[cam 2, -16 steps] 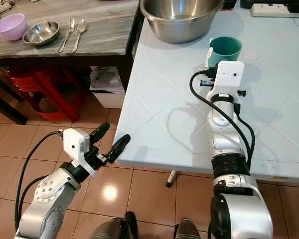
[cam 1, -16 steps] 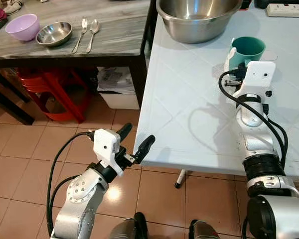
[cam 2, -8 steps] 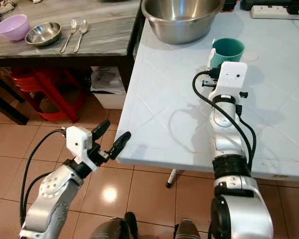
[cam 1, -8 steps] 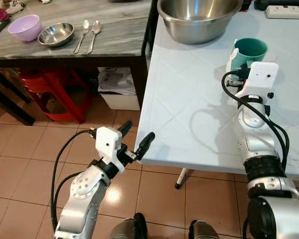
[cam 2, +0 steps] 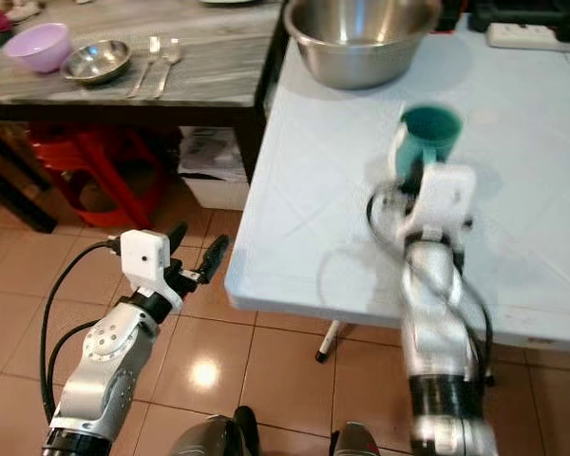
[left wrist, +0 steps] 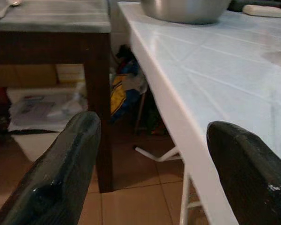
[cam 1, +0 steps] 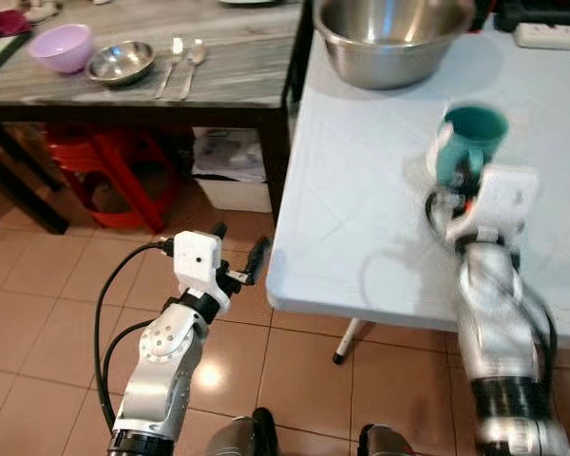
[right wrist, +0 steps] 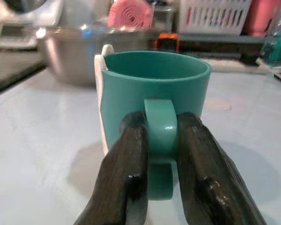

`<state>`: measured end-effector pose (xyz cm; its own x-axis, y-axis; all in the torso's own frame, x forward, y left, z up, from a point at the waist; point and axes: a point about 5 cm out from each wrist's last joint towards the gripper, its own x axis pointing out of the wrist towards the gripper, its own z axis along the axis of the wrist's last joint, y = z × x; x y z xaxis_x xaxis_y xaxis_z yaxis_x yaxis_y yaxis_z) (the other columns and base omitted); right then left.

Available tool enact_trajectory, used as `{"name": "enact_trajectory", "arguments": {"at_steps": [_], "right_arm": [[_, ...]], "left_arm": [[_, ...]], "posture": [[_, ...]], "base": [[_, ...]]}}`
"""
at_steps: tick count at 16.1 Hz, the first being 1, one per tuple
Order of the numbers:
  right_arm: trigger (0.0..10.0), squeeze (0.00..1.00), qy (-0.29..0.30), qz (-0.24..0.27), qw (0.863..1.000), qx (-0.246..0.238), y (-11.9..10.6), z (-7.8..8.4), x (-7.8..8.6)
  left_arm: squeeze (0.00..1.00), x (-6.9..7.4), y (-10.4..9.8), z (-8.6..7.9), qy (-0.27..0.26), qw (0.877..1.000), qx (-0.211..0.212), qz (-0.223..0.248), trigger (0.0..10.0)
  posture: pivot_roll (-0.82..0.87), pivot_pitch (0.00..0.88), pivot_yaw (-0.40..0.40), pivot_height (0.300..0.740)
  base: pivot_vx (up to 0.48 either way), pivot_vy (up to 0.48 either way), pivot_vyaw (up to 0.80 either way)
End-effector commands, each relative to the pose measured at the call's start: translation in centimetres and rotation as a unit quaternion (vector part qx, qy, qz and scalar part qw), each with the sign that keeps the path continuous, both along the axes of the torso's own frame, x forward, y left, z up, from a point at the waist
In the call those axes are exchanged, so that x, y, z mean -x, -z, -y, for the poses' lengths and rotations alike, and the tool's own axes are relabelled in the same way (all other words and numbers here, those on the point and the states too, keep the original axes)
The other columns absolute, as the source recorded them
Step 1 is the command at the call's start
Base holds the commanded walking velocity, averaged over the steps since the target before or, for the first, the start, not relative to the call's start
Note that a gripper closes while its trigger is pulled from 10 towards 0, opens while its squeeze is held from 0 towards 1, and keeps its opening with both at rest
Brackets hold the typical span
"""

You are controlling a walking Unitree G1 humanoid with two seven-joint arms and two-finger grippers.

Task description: Setting the table

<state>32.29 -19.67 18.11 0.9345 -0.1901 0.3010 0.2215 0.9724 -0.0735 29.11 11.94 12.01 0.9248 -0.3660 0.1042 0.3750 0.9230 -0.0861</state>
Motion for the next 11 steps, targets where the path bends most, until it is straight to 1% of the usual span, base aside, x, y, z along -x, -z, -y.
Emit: {"name": "enact_trajectory", "arguments": {"at_steps": [1, 2, 4, 6, 11], "right_arm": [[10.0, 0.0, -0.009, -0.016, 1.0, -0.002, 0.6, -0.4, 0.7], [10.0, 0.0, -0.007, -0.026, 1.0, 0.0, 1.2, -0.3, 1.2], [10.0, 0.0, -0.008, -0.029, 1.0, 0.0, 1.3, -0.6, 1.6], [10.0, 0.0, -0.01, -0.033, 0.999, -0.001, 1.3, -1.0, 1.8], [10.0, 0.0, -0.017, -0.035, 0.999, -0.003, 1.0, -1.5, 1.8]], "left_arm": [[0.0, -0.1, 0.2, -0.4, -0.007, 1.0, -0.005, -0.001, 10.0], [0.0, -0.2, 0.3, -0.4, -0.008, 1.0, -0.012, 0.0, 10.0], [0.0, -0.5, 0.3, -0.2, -0.009, 1.0, -0.007, 0.001, 10.0], [0.0, -0.7, 0.2, 0.1, -0.005, 1.0, -0.005, 0.005, 10.0], [0.0, -0.9, 0.1, 0.3, -0.005, 1.0, -0.001, 0.011, 10.0]], "posture": [[-0.11, 0.139, 0.105, 0.74], [-0.12, 0.135, 0.108, 0.74], [-0.12, 0.133, 0.111, 0.74], [-0.12, 0.13, 0.113, 0.74], [-0.12, 0.122, 0.107, 0.74]], "base": [[0.0, 0.0, -0.55], [0.0, 0.289, -0.8], [0.0, 0.339, -0.8], [0.0, 0.411, -0.5], [0.0, 0.466, 0.0]]}}
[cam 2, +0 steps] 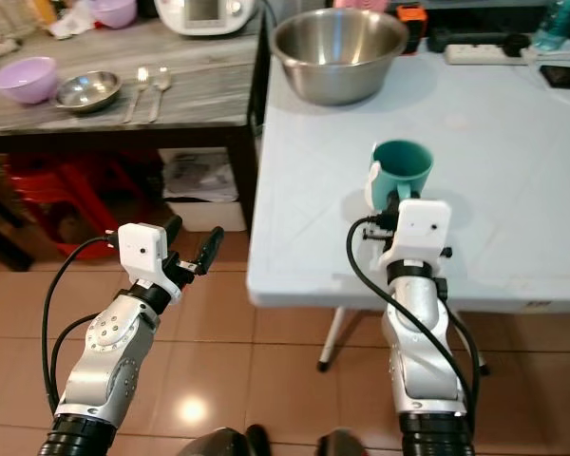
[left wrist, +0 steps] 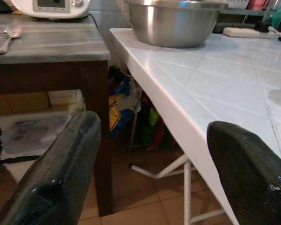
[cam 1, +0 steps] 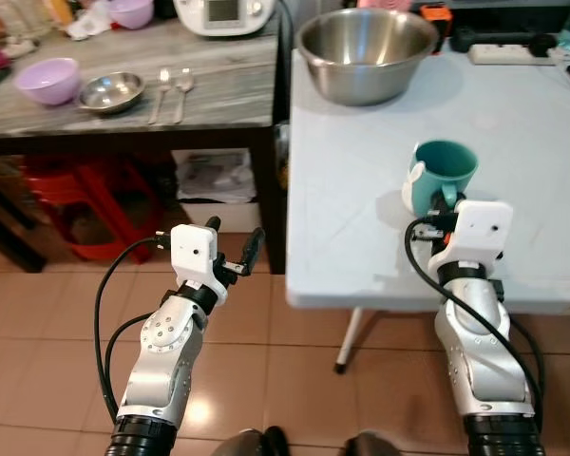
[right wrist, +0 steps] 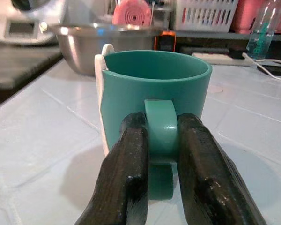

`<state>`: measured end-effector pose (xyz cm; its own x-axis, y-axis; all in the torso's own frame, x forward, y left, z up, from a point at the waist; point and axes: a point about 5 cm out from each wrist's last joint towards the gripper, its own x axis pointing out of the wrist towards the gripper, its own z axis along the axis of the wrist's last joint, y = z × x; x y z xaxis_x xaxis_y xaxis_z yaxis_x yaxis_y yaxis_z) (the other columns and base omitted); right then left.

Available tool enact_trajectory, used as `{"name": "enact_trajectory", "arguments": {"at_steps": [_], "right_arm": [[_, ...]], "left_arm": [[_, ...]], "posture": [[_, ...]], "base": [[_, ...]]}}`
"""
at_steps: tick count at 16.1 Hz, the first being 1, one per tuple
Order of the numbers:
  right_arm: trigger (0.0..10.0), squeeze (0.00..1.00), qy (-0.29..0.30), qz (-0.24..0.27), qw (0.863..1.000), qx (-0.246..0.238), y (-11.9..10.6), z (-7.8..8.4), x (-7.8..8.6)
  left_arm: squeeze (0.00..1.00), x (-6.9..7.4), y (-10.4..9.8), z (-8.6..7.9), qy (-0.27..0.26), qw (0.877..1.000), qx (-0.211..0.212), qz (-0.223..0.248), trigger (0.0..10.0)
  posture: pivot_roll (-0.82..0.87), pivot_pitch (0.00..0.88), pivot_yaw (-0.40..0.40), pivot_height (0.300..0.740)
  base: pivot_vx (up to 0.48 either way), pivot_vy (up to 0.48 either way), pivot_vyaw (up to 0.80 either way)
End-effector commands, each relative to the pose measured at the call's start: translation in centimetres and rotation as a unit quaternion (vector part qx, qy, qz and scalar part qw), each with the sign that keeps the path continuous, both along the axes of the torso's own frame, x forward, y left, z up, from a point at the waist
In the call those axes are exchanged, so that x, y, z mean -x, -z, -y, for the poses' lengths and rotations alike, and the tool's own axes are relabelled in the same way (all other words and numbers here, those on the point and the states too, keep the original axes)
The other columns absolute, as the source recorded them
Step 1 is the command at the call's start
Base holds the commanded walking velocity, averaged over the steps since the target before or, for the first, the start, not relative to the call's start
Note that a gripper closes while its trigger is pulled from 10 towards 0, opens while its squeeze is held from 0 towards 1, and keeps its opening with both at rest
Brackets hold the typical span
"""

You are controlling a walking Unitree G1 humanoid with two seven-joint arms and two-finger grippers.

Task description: Setting the table

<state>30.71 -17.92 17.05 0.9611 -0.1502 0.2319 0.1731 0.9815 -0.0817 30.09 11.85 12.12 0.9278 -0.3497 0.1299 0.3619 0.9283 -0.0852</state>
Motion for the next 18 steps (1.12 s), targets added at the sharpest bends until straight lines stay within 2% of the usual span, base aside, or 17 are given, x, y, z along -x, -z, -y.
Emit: {"name": "enact_trajectory", "arguments": {"at_steps": [1, 15, 18], "right_arm": [[10.0, 0.0, 0.003, 0.001, 1.0, 0.001, -0.15, 0.13, 0.19], [10.0, 0.0, 0.001, 0.011, 1.0, 0.019, -0.58, -0.2, 0.06], [10.0, 0.0, 0.001, 0.01, 1.0, 0.019, -0.49, -0.21, 0.06]], "left_arm": [[0.0, 0.08, 0.2, 0.19, 0.002, 1.0, -0.005, -0.001, 10.0], [0.0, -0.31, 0.37, 0.77, 0.002, 1.0, -0.004, 0.002, 10.0], [0.0, -0.39, 0.36, 0.94, 0.003, 1.0, -0.005, 0.003, 10.0]], "posture": [[-0.12, 0.122, 0.107, 0.74], [-0.13, 0.097, 0.103, 0.74], [-0.13, 0.096, 0.1, 0.74]], "base": [[0.0, 0.48, 0.0], [0.0, 0.48, 0.0], [0.0, 0.48, 0.41]]}}
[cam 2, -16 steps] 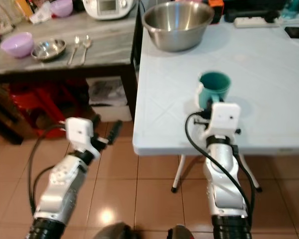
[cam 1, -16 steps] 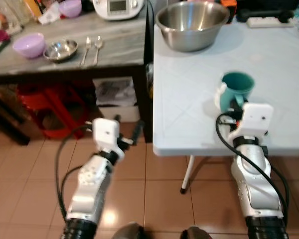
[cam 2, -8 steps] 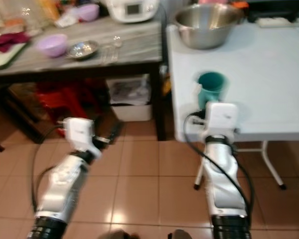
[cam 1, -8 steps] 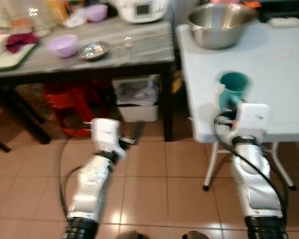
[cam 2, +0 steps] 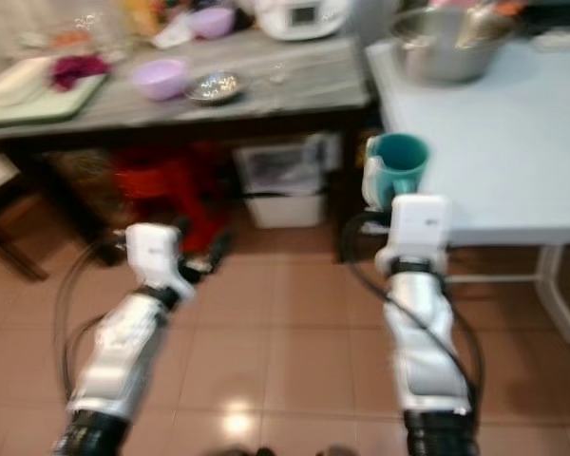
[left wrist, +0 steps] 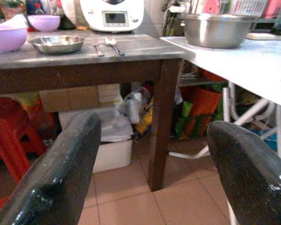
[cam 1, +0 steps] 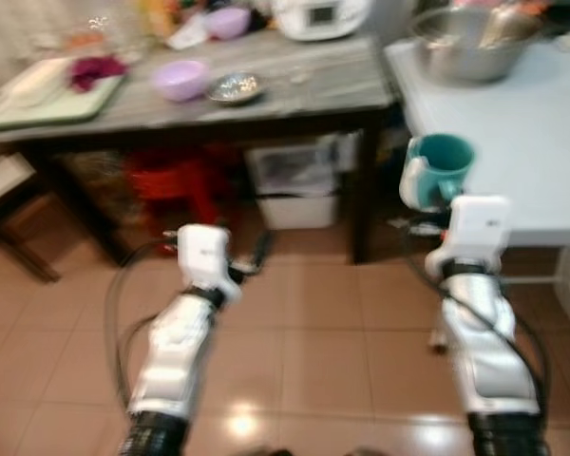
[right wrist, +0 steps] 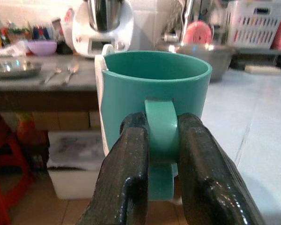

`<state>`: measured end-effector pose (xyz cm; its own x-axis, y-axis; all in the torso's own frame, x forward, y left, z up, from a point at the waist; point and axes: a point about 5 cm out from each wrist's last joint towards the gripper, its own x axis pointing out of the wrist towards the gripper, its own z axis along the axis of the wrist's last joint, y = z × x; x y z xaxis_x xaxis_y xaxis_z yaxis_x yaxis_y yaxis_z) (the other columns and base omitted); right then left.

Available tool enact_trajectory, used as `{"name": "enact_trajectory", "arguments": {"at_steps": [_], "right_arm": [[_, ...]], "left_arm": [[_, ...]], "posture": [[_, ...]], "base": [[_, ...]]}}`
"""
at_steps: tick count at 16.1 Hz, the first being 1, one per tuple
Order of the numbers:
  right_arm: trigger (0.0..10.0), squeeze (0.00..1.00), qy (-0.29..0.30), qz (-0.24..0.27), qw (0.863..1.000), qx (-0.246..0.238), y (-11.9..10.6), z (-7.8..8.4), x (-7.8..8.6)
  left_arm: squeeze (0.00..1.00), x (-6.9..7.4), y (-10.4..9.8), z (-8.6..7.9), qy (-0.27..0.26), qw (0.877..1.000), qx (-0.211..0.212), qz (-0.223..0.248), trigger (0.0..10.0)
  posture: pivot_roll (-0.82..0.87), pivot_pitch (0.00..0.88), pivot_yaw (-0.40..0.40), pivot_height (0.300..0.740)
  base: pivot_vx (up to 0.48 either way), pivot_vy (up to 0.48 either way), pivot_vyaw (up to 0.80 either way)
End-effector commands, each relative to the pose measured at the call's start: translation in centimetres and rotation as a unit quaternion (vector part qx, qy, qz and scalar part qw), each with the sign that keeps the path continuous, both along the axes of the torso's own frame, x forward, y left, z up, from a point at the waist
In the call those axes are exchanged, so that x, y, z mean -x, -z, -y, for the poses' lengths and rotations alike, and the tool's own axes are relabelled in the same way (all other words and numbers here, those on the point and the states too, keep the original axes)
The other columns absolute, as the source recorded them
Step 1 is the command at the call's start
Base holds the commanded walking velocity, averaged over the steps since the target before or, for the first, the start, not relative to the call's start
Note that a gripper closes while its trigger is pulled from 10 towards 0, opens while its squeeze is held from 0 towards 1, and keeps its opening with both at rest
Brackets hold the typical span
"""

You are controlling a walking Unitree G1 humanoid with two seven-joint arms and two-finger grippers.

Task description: Setting the table

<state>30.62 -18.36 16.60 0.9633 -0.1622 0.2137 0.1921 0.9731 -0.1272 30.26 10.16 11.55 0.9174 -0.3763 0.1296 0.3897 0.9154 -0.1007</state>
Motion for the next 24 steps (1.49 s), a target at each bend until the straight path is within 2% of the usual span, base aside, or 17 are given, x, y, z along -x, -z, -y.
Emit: {"name": "enact_trajectory", "arguments": {"at_steps": [1, 4, 6, 14, 21, 24], "right_arm": [[10.0, 0.0, -0.01, 0.023, 1.0, -0.002, -0.9, -0.7, 0.0], [10.0, 0.0, -0.011, 0.023, 1.0, -0.001, -0.9, -0.7, -0.2], [10.0, 0.0, -0.012, 0.024, 1.0, -0.002, -0.9, -0.7, -0.2], [10.0, 0.0, -0.011, 0.027, 1.0, 0.005, -0.9, -0.7, -0.2], [10.0, 0.0, -0.007, 0.022, 1.0, 0.006, -0.5, -0.5, 0.2], [10.0, 0.0, -0.008, 0.008, 1.0, 0.001, 0.5, -0.5, 1.2]], "left_arm": [[0.0, -0.2, -0.2, -0.8, -0.012, 1.0, -0.013, 0.006, 10.0], [0.0, -0.3, -0.1, -0.9, -0.017, 1.0, -0.015, 0.005, 10.0], [0.0, -0.4, -0.4, -1.2, -0.033, 0.999, -0.024, 0.016, 10.0], [0.0, -0.1, -0.5, -1.0, 0.001, 1.0, -0.012, 0.02, 10.0], [0.0, 0.1, -0.4, -0.8, 0.012, 1.0, -0.003, 0.017, 10.0], [0.0, 0.2, -0.3, -1.1, 0.006, 1.0, -0.003, 0.015, 10.0]], "posture": [[-0.12, 0.095, 0.1, 0.74], [-0.12, 0.09, 0.099, 0.74], [-0.12, 0.088, 0.1, 0.74], [-0.12, 0.083, 0.099, 0.74], [-0.12, 0.089, 0.097, 0.74], [-0.13, 0.094, 0.095, 0.74]], "base": [[0.0, 0.48, 0.4], [0.0, 0.48, 0.0], [0.0, 0.0, 0.0], [0.0, 0.0, 0.0], [0.29, 0.0, 0.0], [0.314, 0.0, 0.0]]}}
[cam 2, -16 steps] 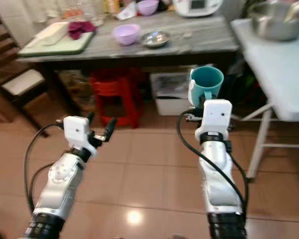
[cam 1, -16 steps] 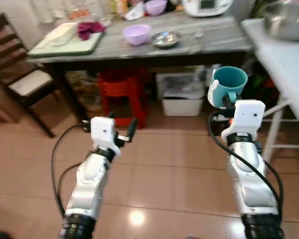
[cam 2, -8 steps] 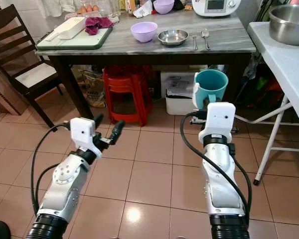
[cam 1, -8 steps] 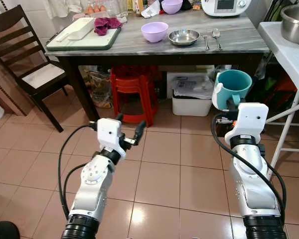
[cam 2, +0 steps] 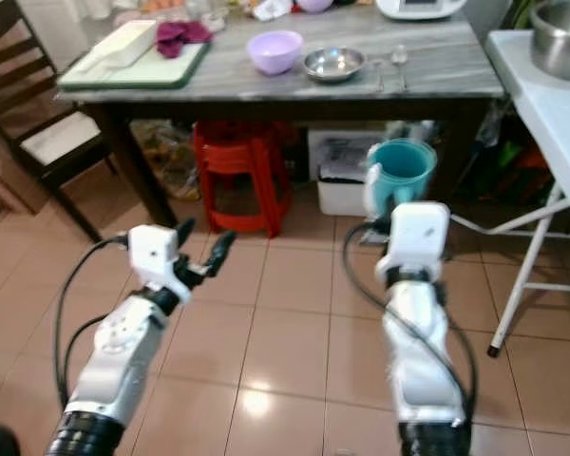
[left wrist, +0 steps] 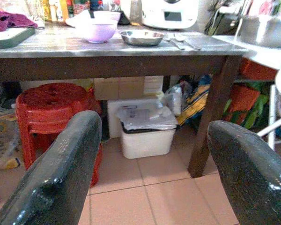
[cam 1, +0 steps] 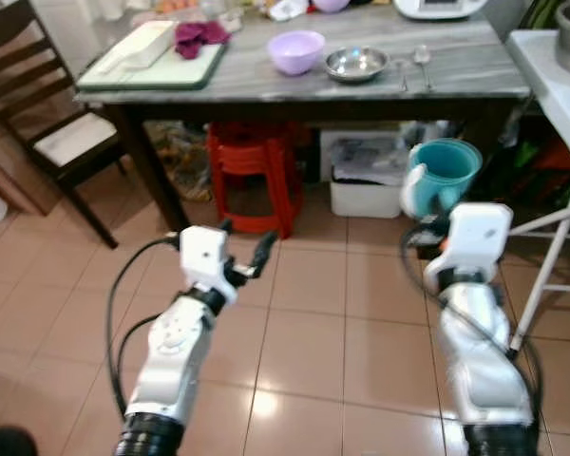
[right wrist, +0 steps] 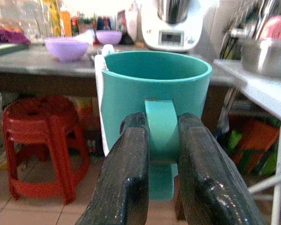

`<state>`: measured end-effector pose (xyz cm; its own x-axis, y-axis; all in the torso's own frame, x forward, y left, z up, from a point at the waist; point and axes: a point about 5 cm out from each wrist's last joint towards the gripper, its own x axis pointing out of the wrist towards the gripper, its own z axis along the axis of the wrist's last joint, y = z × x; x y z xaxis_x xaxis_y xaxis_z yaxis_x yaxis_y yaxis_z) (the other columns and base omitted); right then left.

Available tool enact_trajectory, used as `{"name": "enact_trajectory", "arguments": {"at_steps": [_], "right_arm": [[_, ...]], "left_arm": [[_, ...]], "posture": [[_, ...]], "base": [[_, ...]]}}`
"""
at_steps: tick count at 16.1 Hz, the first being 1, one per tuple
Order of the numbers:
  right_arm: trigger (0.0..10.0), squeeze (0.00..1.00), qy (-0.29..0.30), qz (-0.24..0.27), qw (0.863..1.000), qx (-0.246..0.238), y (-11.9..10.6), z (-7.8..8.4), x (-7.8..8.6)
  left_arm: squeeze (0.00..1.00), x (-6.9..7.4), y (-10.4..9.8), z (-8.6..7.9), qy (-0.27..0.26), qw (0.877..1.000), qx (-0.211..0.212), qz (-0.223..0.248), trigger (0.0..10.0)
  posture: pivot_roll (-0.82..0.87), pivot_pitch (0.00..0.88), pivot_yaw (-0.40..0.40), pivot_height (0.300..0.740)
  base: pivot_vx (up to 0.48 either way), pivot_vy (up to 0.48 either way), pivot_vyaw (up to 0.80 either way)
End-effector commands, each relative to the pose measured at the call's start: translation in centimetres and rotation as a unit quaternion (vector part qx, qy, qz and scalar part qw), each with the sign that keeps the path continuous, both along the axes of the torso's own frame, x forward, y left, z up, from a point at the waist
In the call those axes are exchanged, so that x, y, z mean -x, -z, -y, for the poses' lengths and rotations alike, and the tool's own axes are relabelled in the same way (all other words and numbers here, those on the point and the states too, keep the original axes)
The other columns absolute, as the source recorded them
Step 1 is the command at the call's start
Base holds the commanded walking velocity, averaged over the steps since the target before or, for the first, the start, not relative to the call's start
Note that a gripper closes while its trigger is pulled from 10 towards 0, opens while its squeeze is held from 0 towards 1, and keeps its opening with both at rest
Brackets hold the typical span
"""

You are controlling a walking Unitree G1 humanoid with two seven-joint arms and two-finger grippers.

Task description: Setting the table

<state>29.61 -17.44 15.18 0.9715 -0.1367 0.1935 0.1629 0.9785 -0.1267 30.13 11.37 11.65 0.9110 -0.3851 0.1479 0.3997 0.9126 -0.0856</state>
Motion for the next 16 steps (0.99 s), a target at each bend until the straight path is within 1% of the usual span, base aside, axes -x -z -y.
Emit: {"name": "enact_trajectory", "arguments": {"at_steps": [1, 3, 6, 8, 10, 13, 16], "right_arm": [[10.0, 0.0, 0.006, 0.015, 1.0, 0.002, -0.6, 0.5, 0.5], [10.0, 0.0, -0.007, 0.012, 1.0, 0.016, -0.1, 0.1, 1.8], [10.0, 0.0, -0.01, 0.014, 1.0, 0.023, -0.2, 0.0, 2.9], [10.0, 0.0, -0.01, 0.012, 1.0, 0.027, -0.1, 0.2, 3.5], [10.0, 0.0, -0.003, 0.011, 0.999, 0.032, -0.3, 0.5, 3.6], [10.0, 0.0, -0.003, 0.013, 1.0, 0.028, -0.5, 0.4, 3.4], [10.0, 0.0, -0.009, 0.014, 0.999, 0.028, -0.6, 0.1, 3.3]], "left_arm": [[0.0, 0.1, -0.2, 0.1, 0.001, 1.0, 0.0, 0.003, 10.0], [0.0, 0.1, -0.2, 0.1, 0.0, 1.0, 0.001, 0.002, 10.0], [0.0, 0.1, -0.2, 0.1, 0.001, 1.0, 0.002, 0.001, 10.0], [0.0, 0.1, -0.2, 0.2, 0.003, 1.0, 0.002, 0.001, 10.0], [0.0, 0.1, -0.3, 0.3, 0.007, 1.0, 0.003, 0.001, 10.0], [0.0, 0.1, -0.2, 0.5, 0.012, 1.0, 0.007, 0.0, 10.0], [0.0, 0.2, -0.2, 0.5, 0.013, 1.0, 0.008, -0.001, 10.0]], "posture": [[-0.13, 0.094, 0.095, 0.74], [-0.13, 0.097, 0.095, 0.74], [-0.14, 0.099, 0.097, 0.74], [-0.14, 0.102, 0.1, 0.74], [-0.15, 0.105, 0.102, 0.74], [-0.15, 0.106, 0.101, 0.74], [-0.14, 0.103, 0.098, 0.74]], "base": [[0.315, 0.0, 0.0], [0.315, 0.0, 0.0], [0.315, 0.0, 0.0], [0.313, 0.0, 0.0], [0.324, 0.0, 0.0], [0.344, 0.0, -0.75], [0.347, 0.0, 0.0]]}}
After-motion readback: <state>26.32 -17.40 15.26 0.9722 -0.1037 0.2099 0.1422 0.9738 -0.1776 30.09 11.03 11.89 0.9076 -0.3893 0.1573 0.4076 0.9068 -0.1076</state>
